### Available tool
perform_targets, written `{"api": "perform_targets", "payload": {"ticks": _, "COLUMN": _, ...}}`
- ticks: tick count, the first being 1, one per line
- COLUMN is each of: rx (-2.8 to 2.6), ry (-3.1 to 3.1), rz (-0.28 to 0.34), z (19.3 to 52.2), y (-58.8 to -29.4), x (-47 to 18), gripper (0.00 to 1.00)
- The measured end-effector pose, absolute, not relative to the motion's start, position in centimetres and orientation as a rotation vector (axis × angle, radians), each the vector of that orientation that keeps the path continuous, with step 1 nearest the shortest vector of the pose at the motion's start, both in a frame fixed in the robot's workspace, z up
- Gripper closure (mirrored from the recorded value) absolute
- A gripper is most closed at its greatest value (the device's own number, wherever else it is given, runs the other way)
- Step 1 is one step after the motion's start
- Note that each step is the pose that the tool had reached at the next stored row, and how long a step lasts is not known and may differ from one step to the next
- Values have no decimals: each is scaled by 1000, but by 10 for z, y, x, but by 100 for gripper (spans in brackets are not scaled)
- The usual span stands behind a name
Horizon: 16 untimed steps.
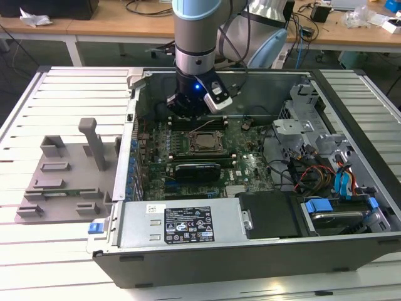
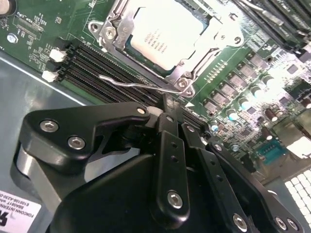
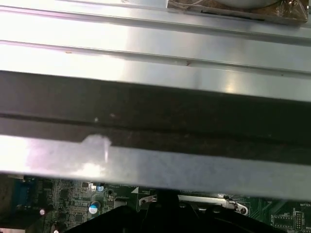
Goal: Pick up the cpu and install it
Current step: 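Install the first cpu locking lever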
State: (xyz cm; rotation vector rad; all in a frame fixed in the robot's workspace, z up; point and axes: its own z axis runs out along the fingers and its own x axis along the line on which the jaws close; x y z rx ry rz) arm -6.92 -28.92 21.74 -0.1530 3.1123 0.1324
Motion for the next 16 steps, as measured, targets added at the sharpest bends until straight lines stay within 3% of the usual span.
{"api": "perform_targets", "payload": {"ticks": 16, "rx": -152, "ry": 3113, "rz": 132, "z": 212, "y": -288, "x": -55, "gripper": 89}}
